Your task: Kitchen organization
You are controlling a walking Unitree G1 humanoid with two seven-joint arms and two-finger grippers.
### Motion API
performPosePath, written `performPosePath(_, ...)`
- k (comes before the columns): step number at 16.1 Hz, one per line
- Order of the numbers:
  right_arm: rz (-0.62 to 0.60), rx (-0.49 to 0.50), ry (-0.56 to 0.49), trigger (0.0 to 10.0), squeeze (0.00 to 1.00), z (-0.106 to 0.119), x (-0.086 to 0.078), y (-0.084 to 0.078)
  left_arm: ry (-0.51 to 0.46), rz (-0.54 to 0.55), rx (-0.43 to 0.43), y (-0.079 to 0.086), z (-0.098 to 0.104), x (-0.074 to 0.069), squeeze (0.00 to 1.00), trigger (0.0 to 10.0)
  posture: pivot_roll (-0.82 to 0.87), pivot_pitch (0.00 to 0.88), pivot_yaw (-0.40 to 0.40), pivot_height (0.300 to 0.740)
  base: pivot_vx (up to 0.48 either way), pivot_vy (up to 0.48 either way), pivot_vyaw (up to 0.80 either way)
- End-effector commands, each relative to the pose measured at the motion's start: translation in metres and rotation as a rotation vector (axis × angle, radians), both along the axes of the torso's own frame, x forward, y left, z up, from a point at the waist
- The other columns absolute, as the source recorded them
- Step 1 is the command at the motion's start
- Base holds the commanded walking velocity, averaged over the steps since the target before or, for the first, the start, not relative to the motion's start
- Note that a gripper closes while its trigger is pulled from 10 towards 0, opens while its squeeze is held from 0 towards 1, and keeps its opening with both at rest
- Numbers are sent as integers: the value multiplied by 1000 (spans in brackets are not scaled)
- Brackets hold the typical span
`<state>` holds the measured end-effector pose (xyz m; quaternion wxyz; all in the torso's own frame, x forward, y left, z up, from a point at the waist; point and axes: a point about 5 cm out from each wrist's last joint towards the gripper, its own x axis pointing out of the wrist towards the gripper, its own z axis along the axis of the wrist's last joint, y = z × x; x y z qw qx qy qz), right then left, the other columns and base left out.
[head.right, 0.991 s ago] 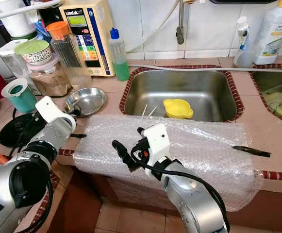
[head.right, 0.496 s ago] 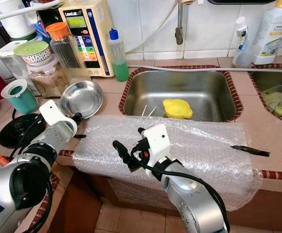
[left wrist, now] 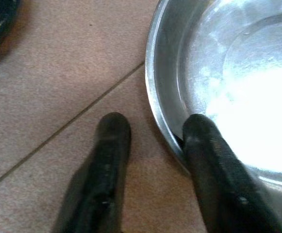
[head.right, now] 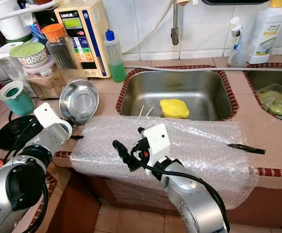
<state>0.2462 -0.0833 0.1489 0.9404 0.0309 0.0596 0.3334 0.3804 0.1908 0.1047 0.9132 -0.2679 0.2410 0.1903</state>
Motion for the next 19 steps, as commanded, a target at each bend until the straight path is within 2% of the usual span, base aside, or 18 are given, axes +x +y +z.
performPosePath(1, 10, 0, -20, 10000, 0, 4, 1, 3, 34, 22, 9, 12, -7, -6, 0, 0, -129, 0, 175, 740, 0, 0, 0)
performPosePath(7, 12, -5, -21, 10000, 0, 2, 3, 2, 18, 7, -16, 14, -1, -3, 0, 0, -106, 0, 179, 740, 0, 0, 0)
performPosePath(11, 18, -4, -26, 10000, 0, 2, 5, 4, 32, -6, -16, 19, -6, -7, 0, 0, -94, 0, 173, 740, 0, 0, 0)
performPosePath(15, 27, -13, -30, 10000, 0, 2, 8, 4, 10, -46, 33, 22, -3, -6, 0, 0, -80, 0, 153, 740, 0, 0, 0)
performPosePath(17, 19, -24, -41, 10000, 0, 4, 15, 2, -19, -84, 75, 20, -3, -5, 0, 0, -73, 0, 141, 740, 0, 0, 0)
performPosePath(19, -16, -36, -37, 10000, 0, 3, 23, -1, -51, -106, 63, 16, -4, -5, 0, 0, -70, 0, 133, 740, 0, 0, 0)
